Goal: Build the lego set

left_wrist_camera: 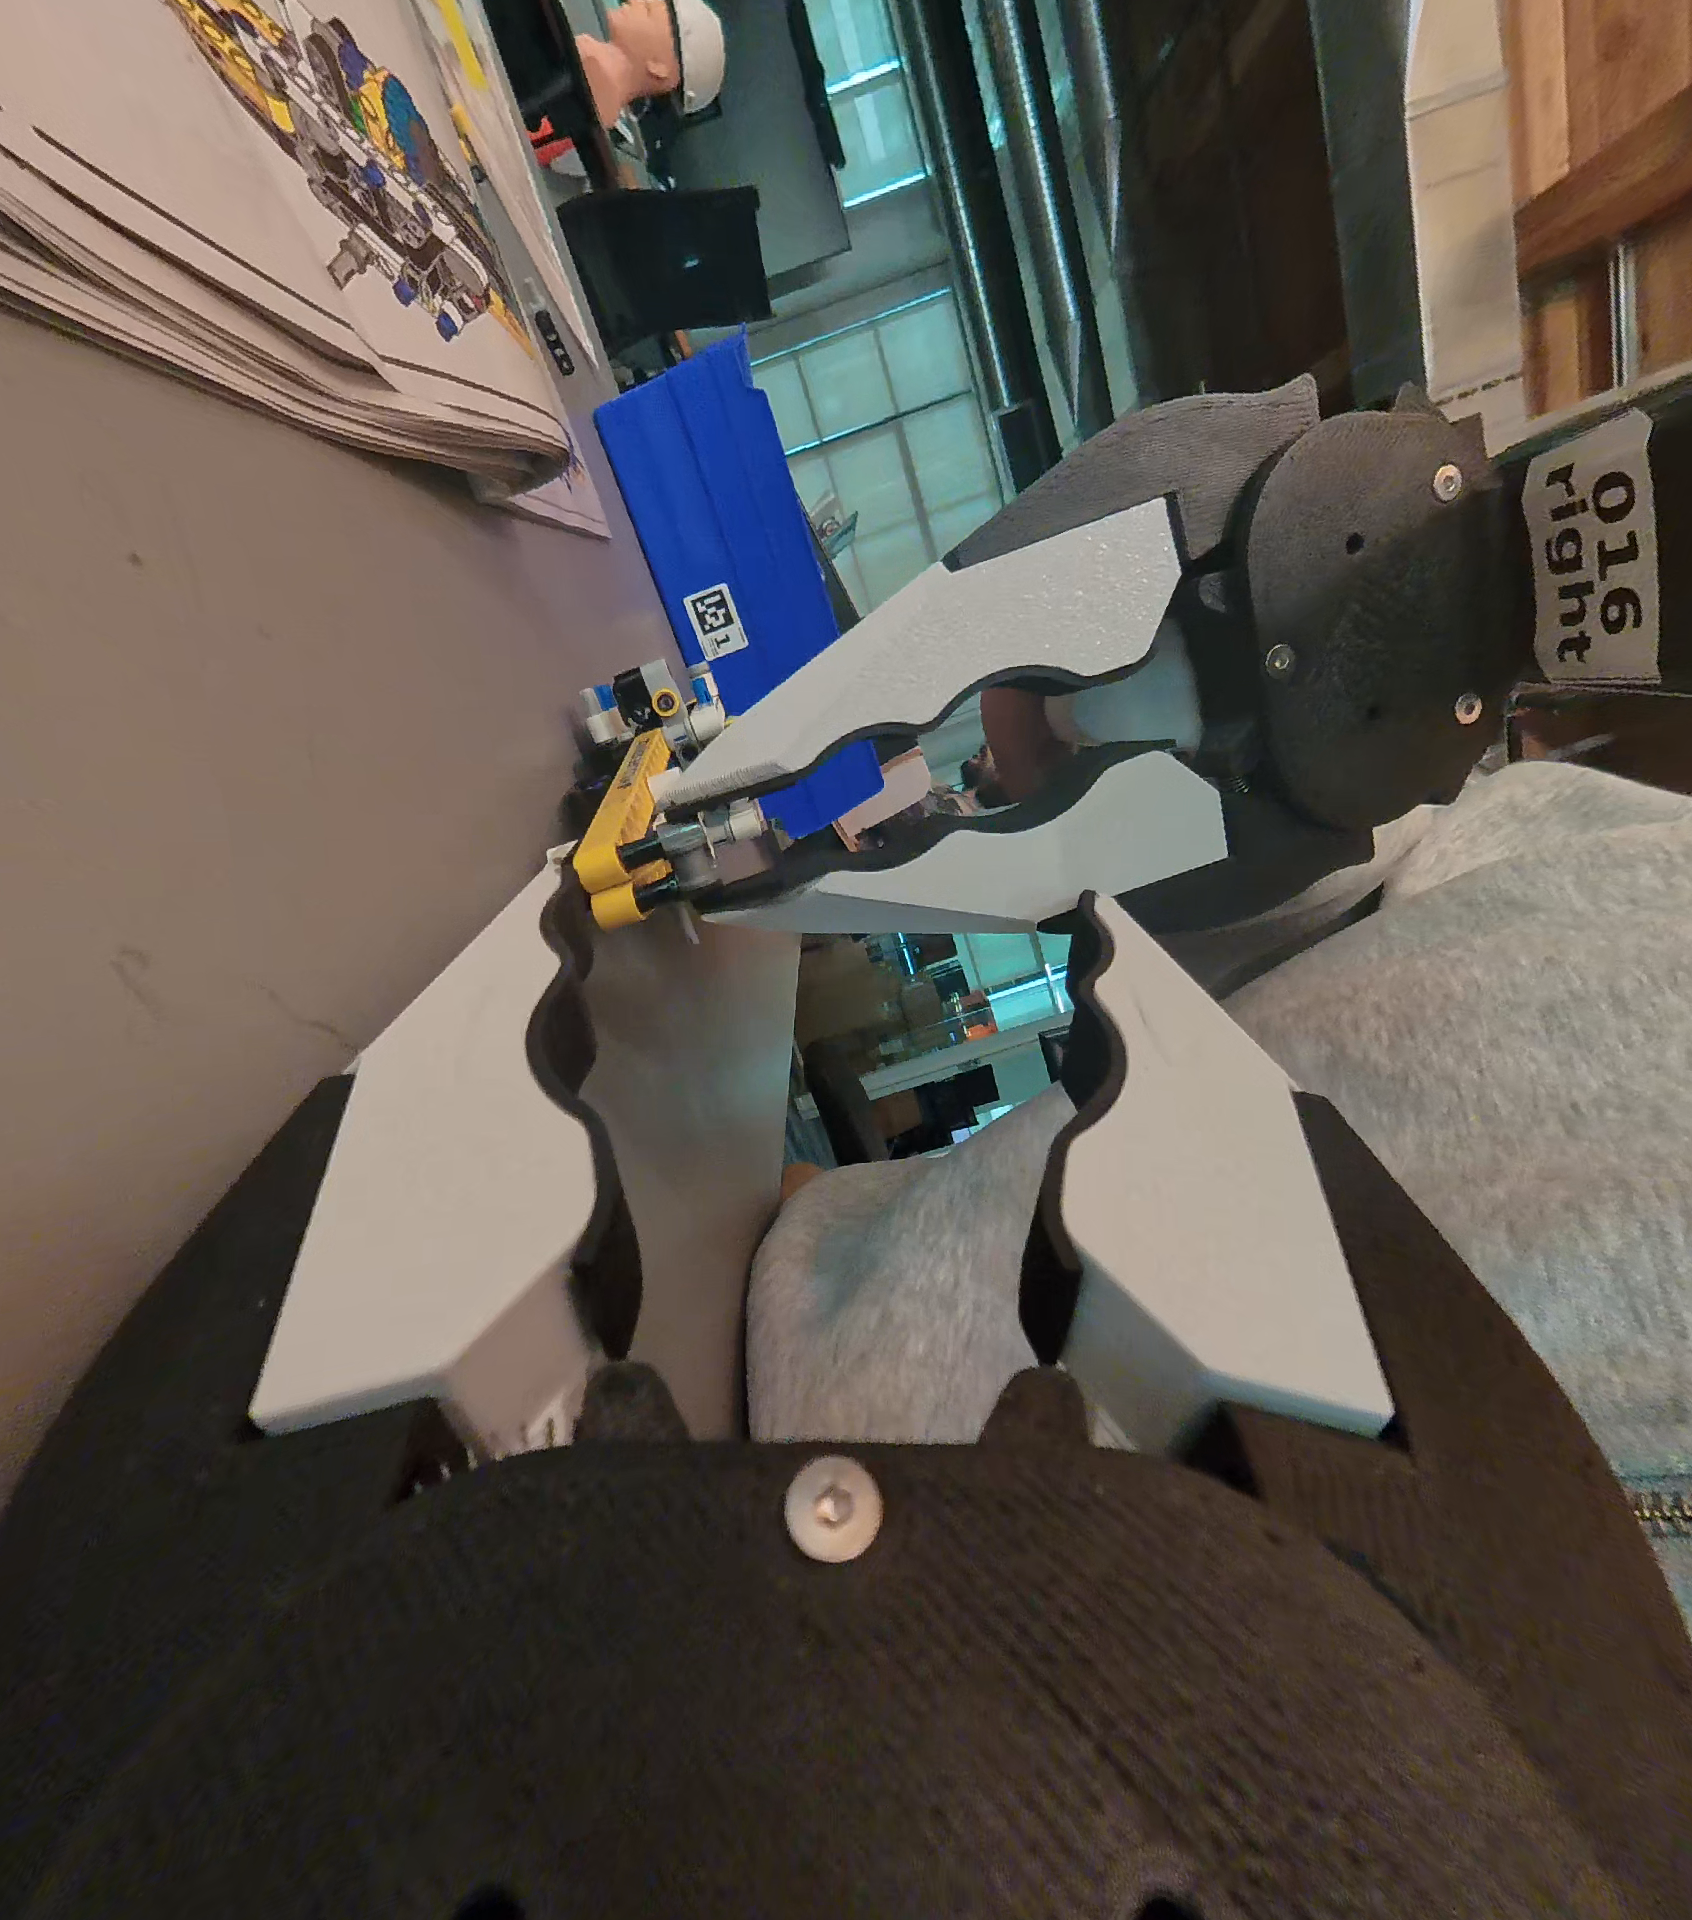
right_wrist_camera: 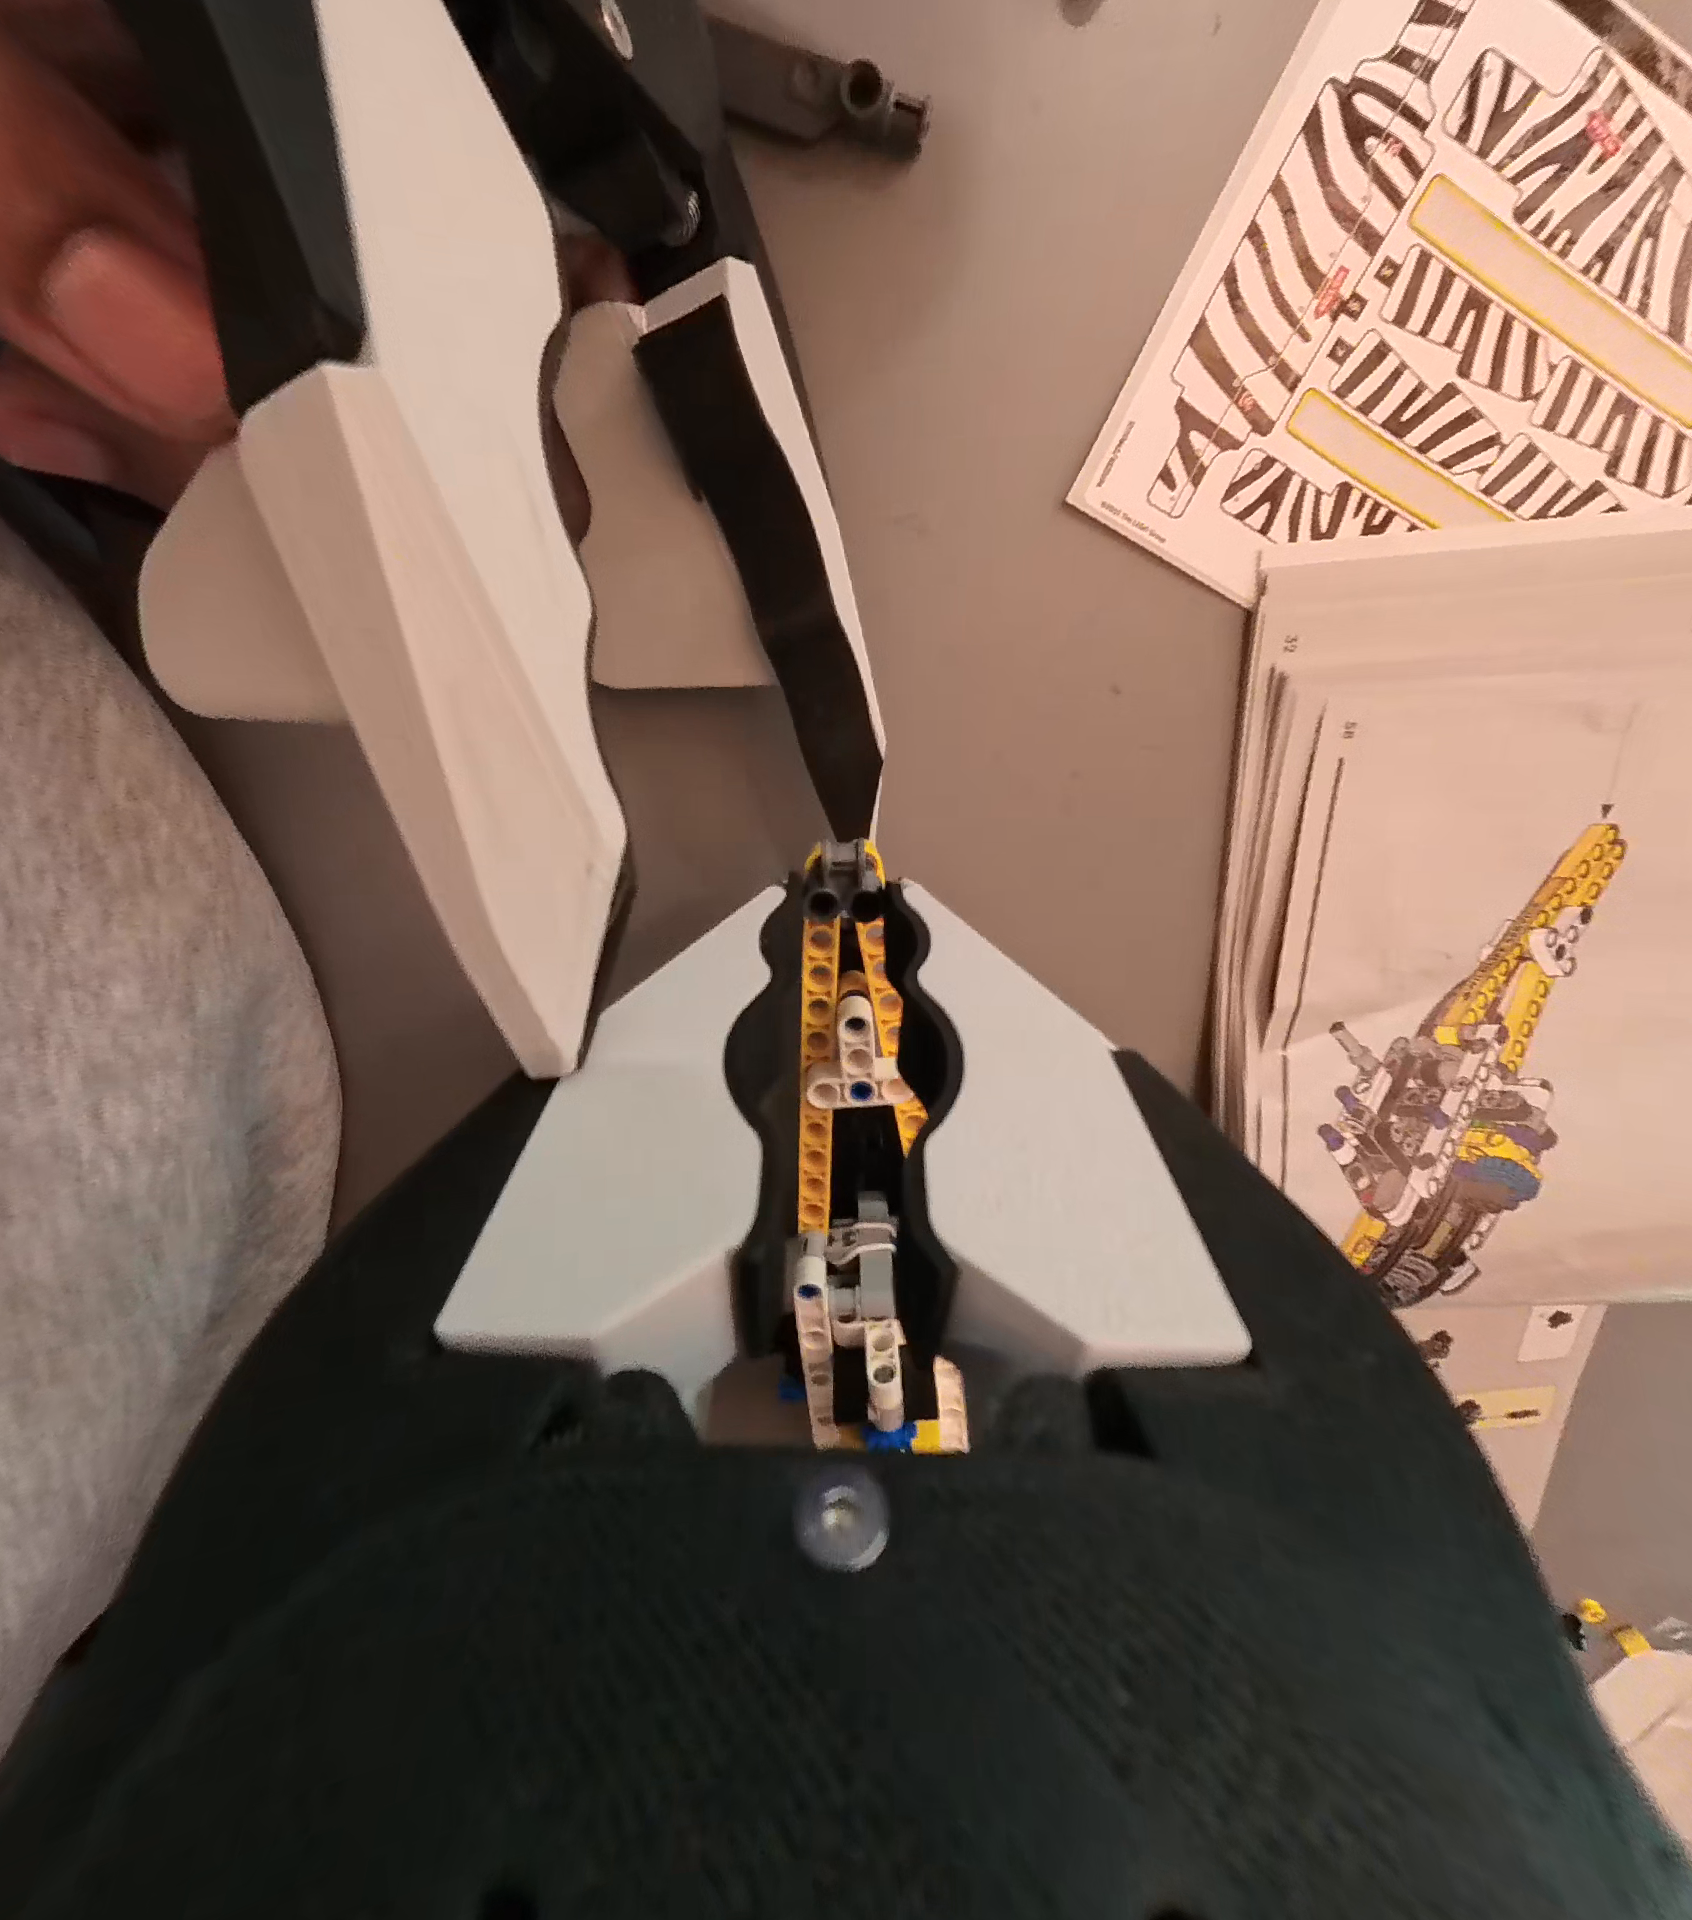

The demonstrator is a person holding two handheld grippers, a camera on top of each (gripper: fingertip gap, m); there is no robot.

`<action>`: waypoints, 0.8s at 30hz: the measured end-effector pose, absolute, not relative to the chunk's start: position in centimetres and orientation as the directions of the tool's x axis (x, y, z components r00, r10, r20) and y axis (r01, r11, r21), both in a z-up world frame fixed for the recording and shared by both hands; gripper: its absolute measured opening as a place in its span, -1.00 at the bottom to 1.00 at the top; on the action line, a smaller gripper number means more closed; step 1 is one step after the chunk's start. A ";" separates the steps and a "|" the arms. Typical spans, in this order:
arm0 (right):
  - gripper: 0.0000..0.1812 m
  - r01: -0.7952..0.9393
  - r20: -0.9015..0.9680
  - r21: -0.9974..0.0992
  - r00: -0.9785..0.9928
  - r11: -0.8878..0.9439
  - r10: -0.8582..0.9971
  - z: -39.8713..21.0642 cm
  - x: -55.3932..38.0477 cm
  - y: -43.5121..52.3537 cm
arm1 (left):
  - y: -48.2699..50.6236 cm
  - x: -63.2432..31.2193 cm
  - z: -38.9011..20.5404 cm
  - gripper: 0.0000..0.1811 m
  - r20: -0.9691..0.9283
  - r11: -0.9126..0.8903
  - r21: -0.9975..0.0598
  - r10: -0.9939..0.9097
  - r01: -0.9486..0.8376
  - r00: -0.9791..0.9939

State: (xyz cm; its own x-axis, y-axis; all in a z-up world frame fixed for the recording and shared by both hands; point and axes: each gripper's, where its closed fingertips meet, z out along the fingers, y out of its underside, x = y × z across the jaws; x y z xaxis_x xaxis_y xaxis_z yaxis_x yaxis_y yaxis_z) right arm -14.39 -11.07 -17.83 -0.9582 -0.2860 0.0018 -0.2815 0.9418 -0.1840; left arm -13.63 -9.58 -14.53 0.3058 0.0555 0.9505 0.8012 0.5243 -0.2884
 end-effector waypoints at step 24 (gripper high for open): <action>-0.85 -0.454 0.045 -0.226 -0.889 0.862 -0.456 -17.6 -13.2 -10.9 | -10.0 -13.3 -15.6 -0.33 0.978 0.521 -0.192 0.033 0.832 0.206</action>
State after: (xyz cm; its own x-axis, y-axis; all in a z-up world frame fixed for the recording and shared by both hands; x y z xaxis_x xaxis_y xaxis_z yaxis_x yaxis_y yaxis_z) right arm -13.16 -10.94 -17.63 -0.8887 -0.4563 0.0447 -0.4539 0.8620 -0.2258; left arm -13.31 -10.00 -15.59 0.2057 0.0325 0.9781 0.8317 0.5209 -0.1922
